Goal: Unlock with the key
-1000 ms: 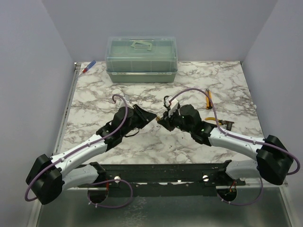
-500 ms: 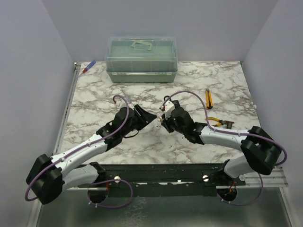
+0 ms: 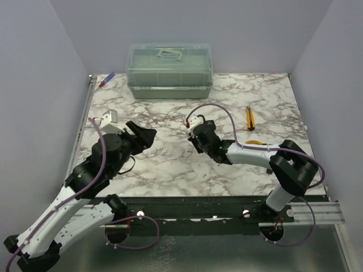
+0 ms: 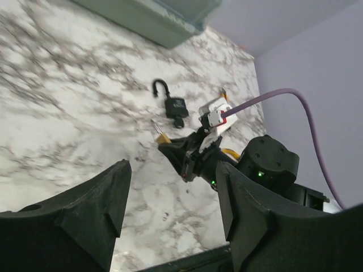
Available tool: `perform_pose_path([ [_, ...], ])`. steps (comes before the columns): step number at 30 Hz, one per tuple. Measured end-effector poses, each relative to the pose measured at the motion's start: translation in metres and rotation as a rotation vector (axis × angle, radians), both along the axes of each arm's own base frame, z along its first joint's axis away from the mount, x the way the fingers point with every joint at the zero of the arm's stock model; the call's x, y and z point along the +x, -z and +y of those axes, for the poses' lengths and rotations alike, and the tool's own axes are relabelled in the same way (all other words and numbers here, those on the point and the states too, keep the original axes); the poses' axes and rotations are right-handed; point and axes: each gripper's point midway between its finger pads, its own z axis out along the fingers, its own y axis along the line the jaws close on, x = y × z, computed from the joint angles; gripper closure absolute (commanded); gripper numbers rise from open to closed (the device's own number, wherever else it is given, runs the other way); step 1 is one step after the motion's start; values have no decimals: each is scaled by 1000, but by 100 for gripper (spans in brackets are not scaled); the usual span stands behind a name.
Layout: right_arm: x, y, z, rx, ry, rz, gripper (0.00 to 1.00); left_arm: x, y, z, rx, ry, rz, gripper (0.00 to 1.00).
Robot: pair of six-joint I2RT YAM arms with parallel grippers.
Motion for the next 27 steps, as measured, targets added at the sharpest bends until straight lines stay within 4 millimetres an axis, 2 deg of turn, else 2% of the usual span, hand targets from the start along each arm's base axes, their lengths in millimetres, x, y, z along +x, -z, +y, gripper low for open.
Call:
perform_pose_path([
  [3, 12, 4, 2, -50, 24, -15, 100, -8, -22, 34, 85, -69, -77, 31],
  [5, 20, 11, 2, -94, 42, -18, 100, -11, -23, 53, 140, -120, -95, 31],
  [9, 33, 31, 1, -203, 77, -11, 100, -14, 0, 75, 257, -175, -68, 30],
  [12, 43, 32, 7, -269, 96, -37, 100, -16, 18, 82, 330, -179, -34, 30],
  [15, 49, 33, 15, -343, 101, -67, 99, -16, 21, 85, 354, -186, -33, 30],
  [17, 53, 33, 17, -381, 108, -81, 93, -16, 21, 86, 364, -188, -35, 30],
  [22, 53, 34, 20, -434, 105, -85, 60, -14, 23, 86, 389, -182, -32, 30],
  [25, 58, 34, 23, -443, 109, -97, 50, -14, 24, 86, 398, -179, -30, 30],
  [27, 59, 32, 24, -438, 112, -100, 47, -14, 24, 86, 400, -179, -31, 30],
])
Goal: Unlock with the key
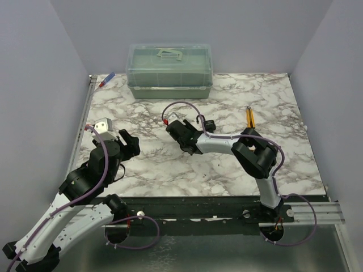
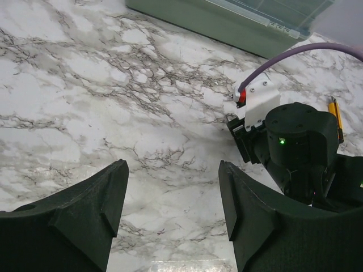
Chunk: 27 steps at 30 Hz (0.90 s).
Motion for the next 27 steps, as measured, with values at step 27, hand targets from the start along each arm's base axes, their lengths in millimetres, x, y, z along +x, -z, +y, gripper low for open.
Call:
perform_pose_path([
  [27, -41, -76, 43, 723, -60, 220, 40, -2, -3, 2, -5, 2, -13, 29],
])
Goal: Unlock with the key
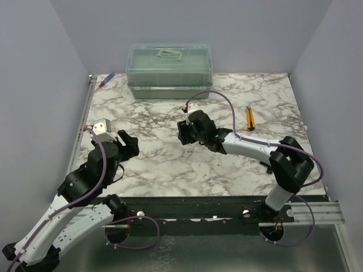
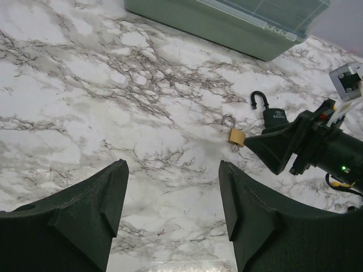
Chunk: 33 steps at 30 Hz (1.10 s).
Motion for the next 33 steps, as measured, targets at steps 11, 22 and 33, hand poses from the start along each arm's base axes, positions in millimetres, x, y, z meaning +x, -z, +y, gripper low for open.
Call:
perform_pose_path([
  [11, -38, -63, -49, 176, 39, -128, 1, 0, 3, 0, 14, 5, 3, 14],
  [22, -67, -137, -118, 341, 170, -332, 0, 4, 11, -3, 44, 15, 2, 1],
  [33, -92, -174, -176, 509, 321, -421, 0, 12, 19, -8, 95, 25, 22, 1],
])
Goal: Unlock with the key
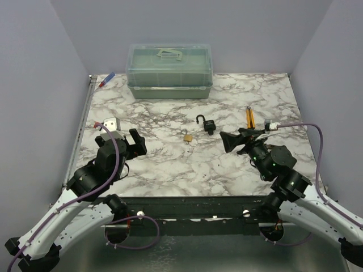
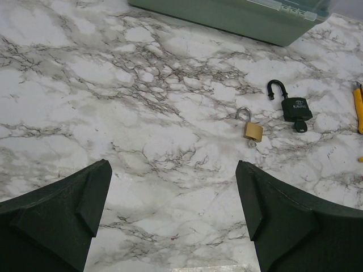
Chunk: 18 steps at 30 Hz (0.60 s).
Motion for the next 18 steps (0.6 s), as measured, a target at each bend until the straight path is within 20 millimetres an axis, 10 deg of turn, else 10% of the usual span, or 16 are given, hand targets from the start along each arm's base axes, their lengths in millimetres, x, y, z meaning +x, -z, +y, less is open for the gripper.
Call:
perform_pose_path([
  [18, -3, 9, -25, 48, 92, 1, 0, 3, 0, 1, 7, -8, -5, 1],
])
